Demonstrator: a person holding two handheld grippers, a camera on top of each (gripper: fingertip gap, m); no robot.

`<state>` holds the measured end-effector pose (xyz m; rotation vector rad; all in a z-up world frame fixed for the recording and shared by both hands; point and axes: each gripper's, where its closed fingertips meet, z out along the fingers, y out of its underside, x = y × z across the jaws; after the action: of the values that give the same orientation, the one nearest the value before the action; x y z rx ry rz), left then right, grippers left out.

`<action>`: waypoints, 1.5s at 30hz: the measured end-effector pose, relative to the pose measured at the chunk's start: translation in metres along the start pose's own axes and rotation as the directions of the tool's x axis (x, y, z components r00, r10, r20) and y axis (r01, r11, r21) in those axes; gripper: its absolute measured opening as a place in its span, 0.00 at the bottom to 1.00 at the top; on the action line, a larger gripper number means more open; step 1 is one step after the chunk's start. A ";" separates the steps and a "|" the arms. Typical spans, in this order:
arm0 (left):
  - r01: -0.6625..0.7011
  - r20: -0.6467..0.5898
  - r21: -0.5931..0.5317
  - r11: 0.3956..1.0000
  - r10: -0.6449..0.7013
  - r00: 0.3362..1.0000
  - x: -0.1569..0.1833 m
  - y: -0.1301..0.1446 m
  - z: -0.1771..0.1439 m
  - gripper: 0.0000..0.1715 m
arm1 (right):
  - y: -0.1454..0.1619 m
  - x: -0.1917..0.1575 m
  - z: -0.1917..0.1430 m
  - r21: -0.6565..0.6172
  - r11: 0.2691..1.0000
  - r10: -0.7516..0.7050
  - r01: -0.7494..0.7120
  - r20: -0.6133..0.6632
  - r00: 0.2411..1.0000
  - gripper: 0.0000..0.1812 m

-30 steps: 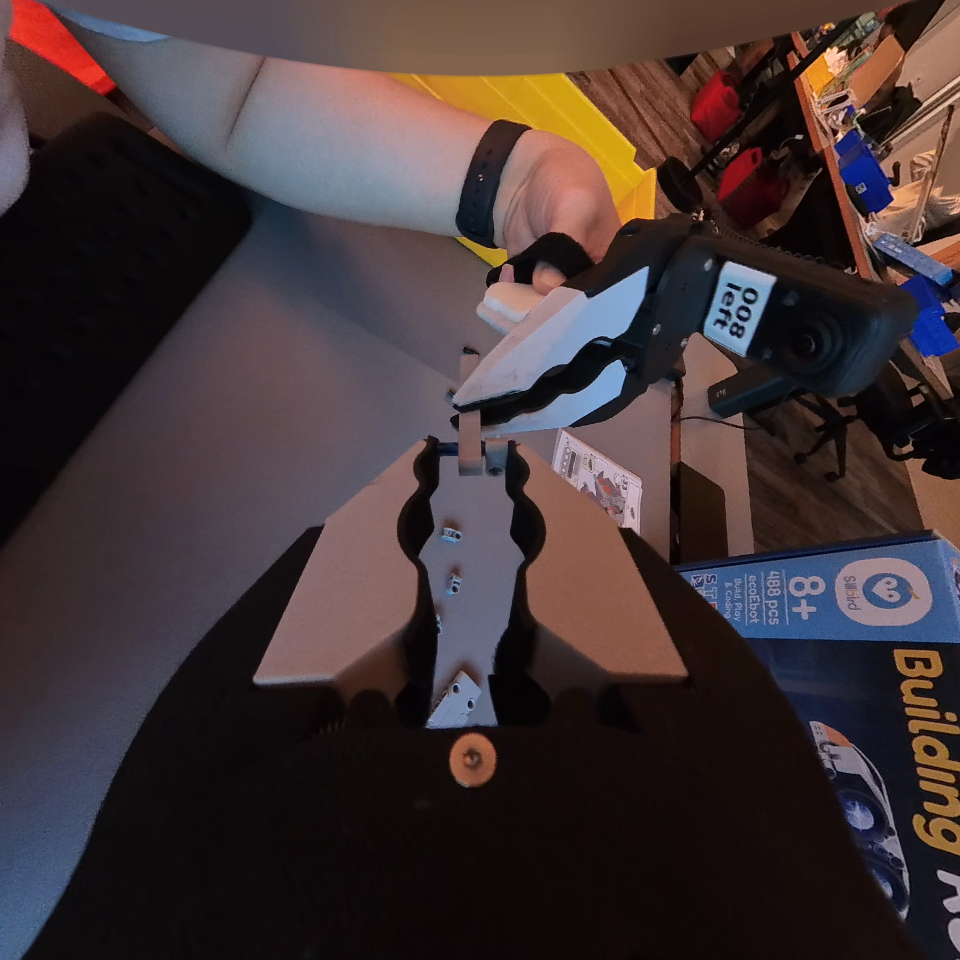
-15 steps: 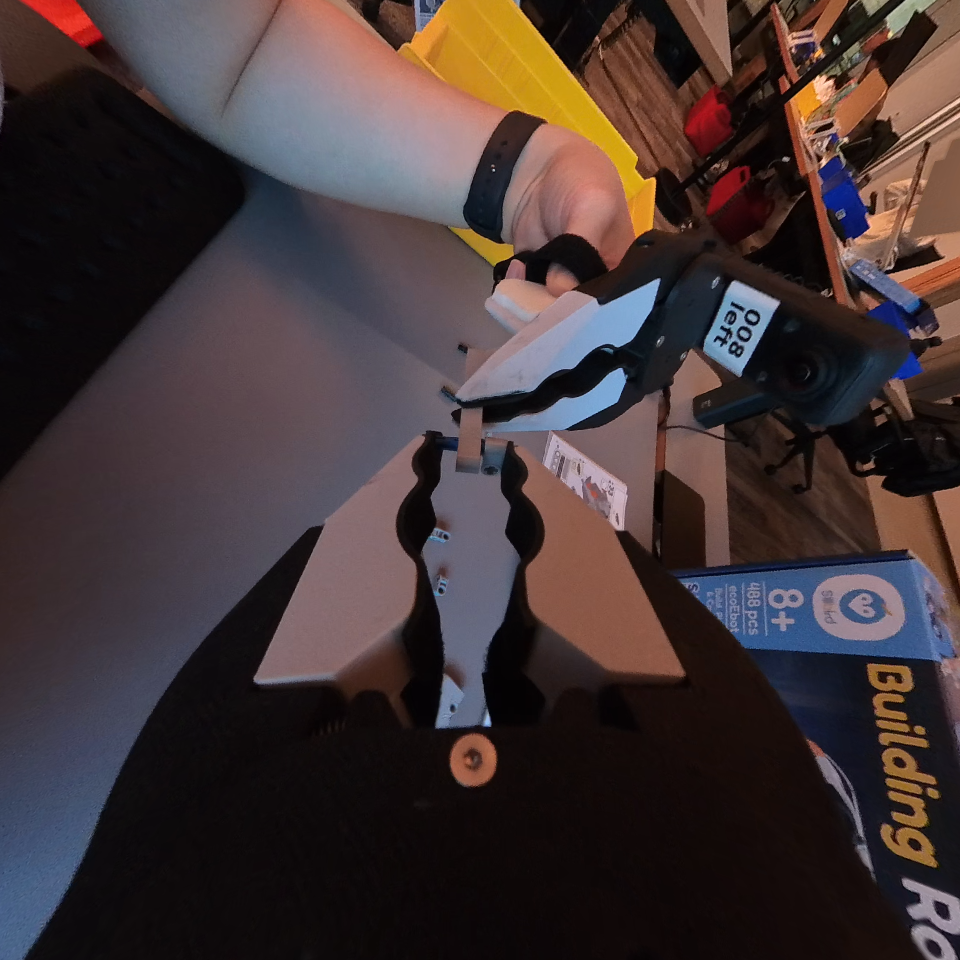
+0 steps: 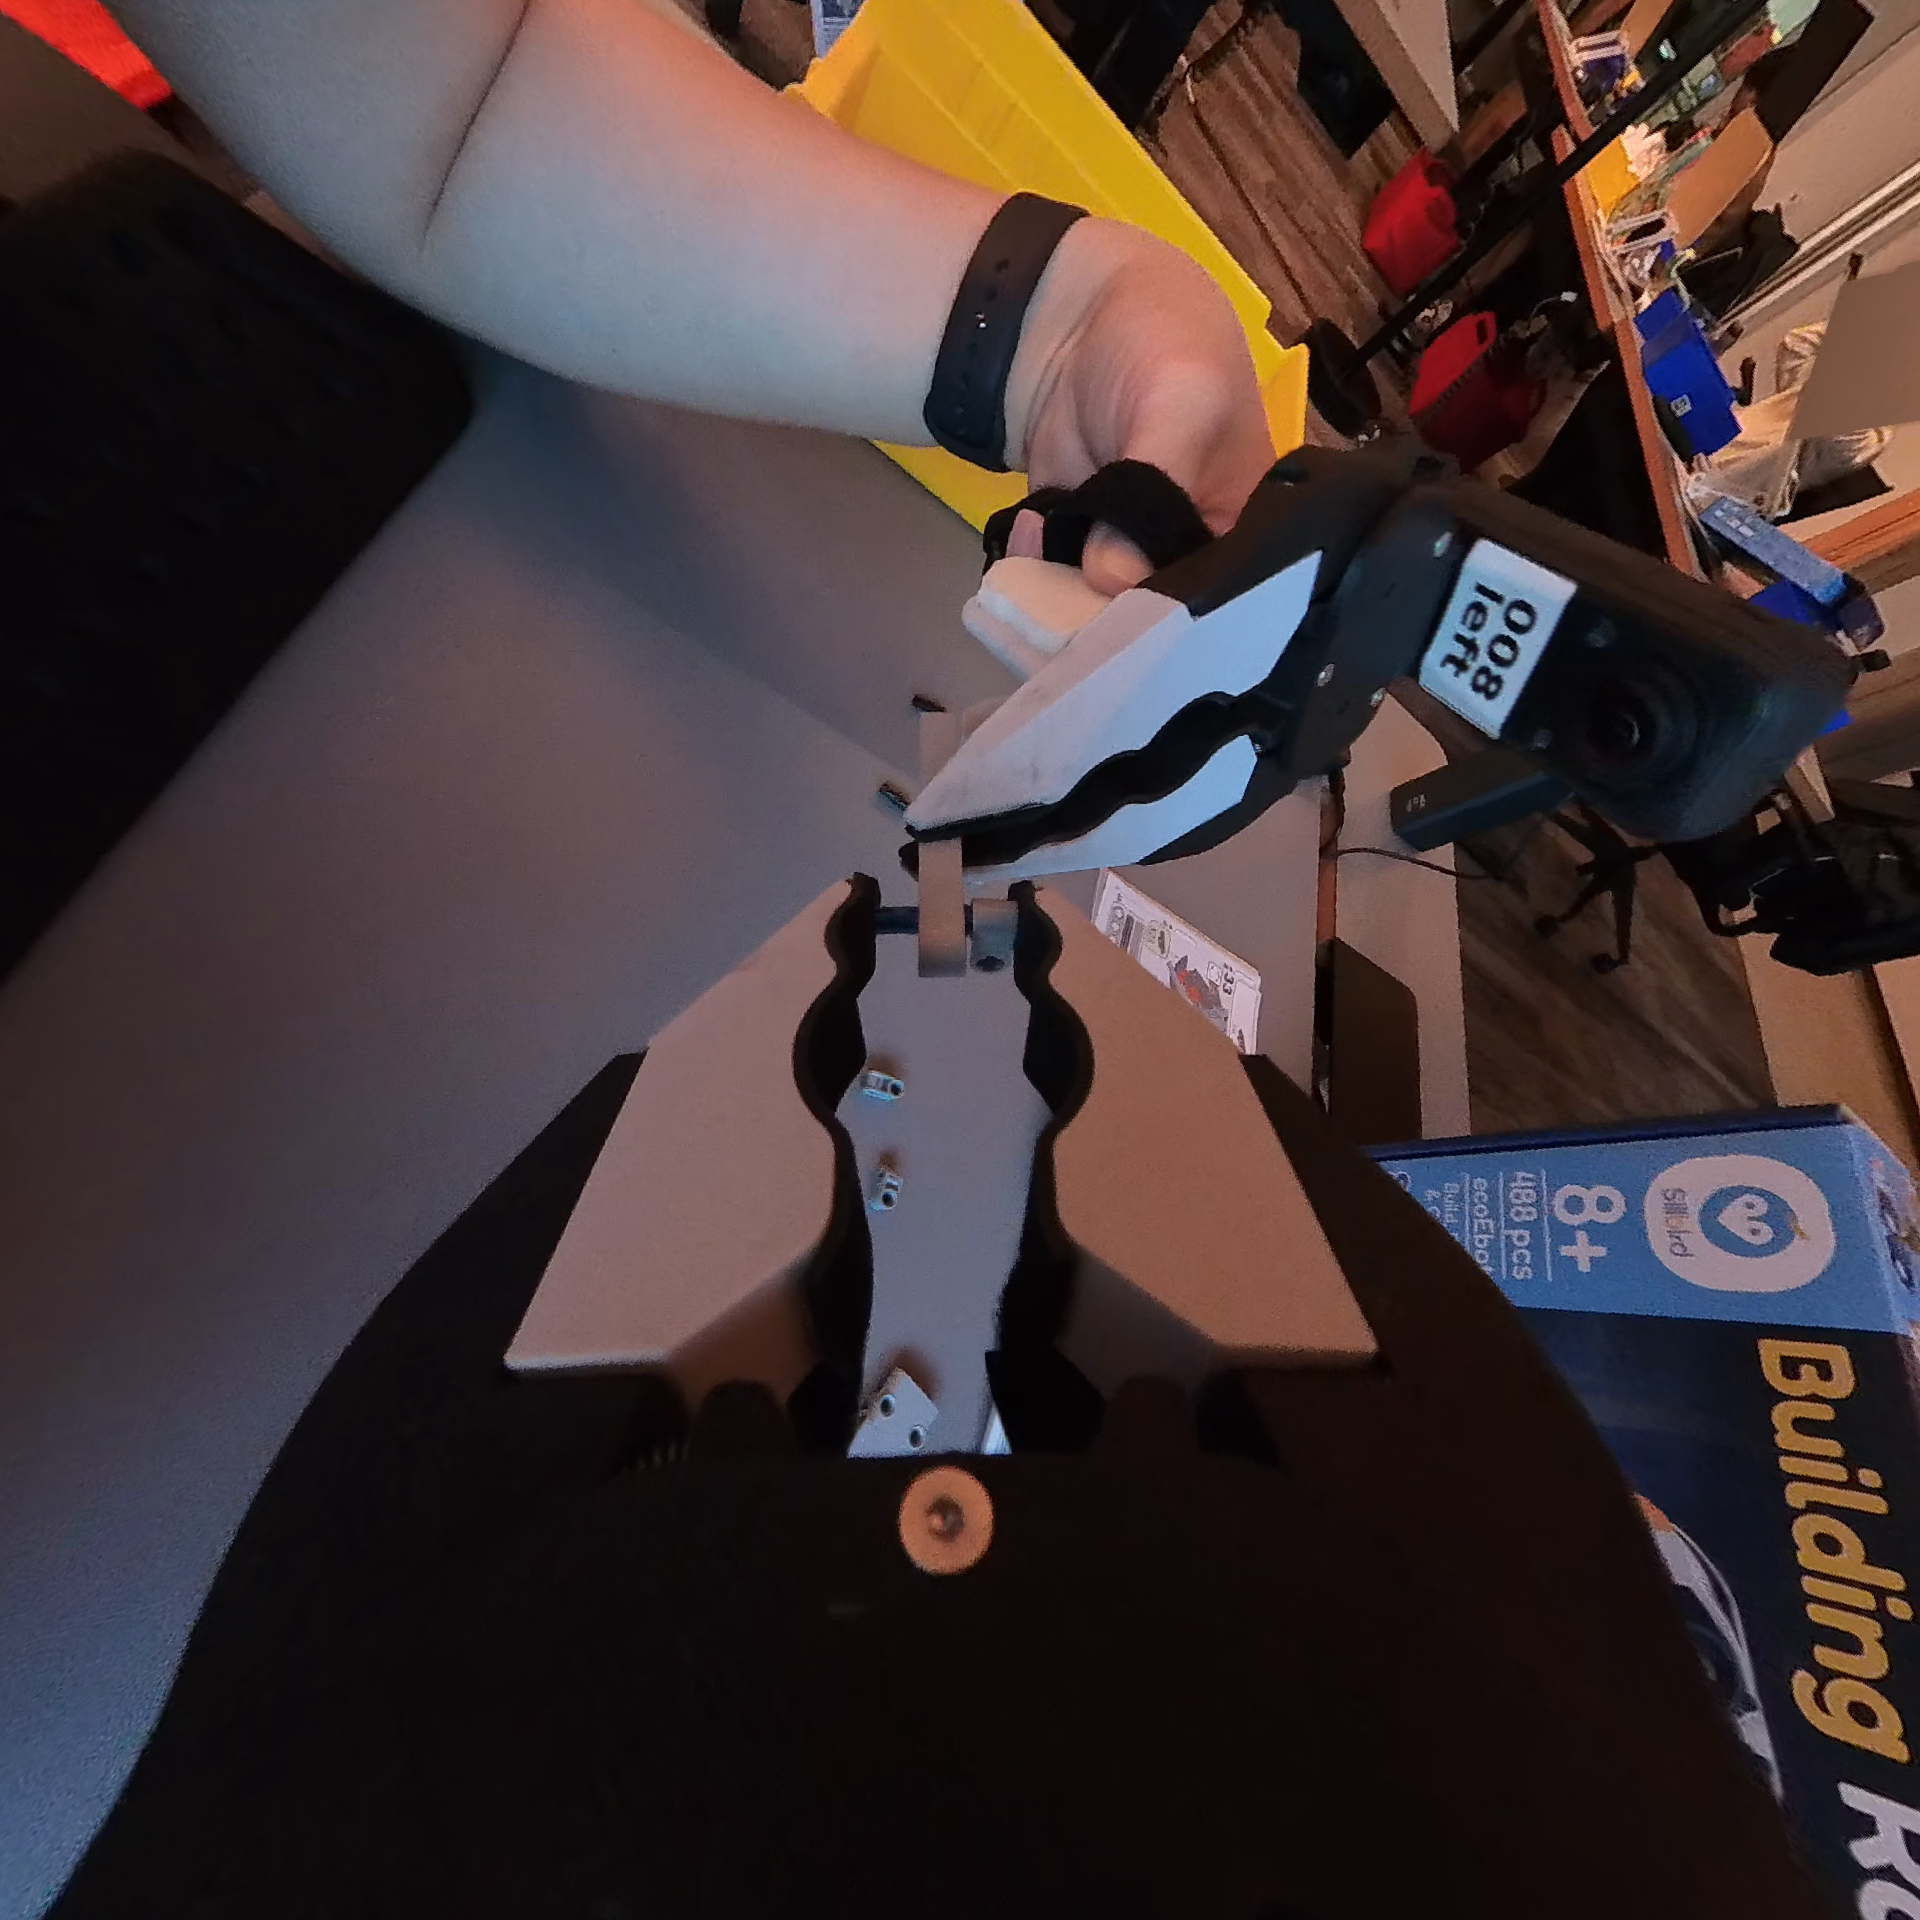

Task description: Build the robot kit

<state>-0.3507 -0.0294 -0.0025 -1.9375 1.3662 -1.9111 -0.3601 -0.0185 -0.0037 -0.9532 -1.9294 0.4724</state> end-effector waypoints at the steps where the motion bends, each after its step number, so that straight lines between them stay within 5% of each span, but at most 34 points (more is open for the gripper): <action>1: 0.002 0.000 -0.008 1.000 -0.002 1.000 0.000 0.001 0.001 0.03 | 0.001 -0.001 0.000 -0.008 1.000 -0.003 0.003 0.006 1.000 0.14; 25: -0.001 0.103 -0.064 0.998 0.008 0.995 -0.010 0.008 -0.007 0.03 | 0.007 0.002 0.013 -0.007 1.000 -0.029 0.029 -0.038 0.999 0.14; 32: -0.190 0.416 -0.049 0.980 0.193 0.889 -0.006 -0.014 -0.020 0.03 | 0.003 0.038 -0.004 0.026 0.987 -0.144 0.159 -0.292 0.946 0.22; 41: -0.337 0.552 -0.175 0.925 0.376 0.745 0.002 -0.017 -0.019 0.03 | -0.004 0.036 -0.007 0.055 0.982 -0.159 0.183 -0.292 0.943 0.18; 45: -0.329 0.559 -0.160 0.931 0.360 0.747 -0.003 -0.018 -0.024 0.03 | -0.008 0.032 -0.008 0.169 0.985 -0.001 0.036 -0.205 0.979 0.20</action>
<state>-0.3617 -0.0048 0.0113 -1.8844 1.4401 -0.9974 -0.3664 0.0009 0.0241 -0.8374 -1.6825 0.5013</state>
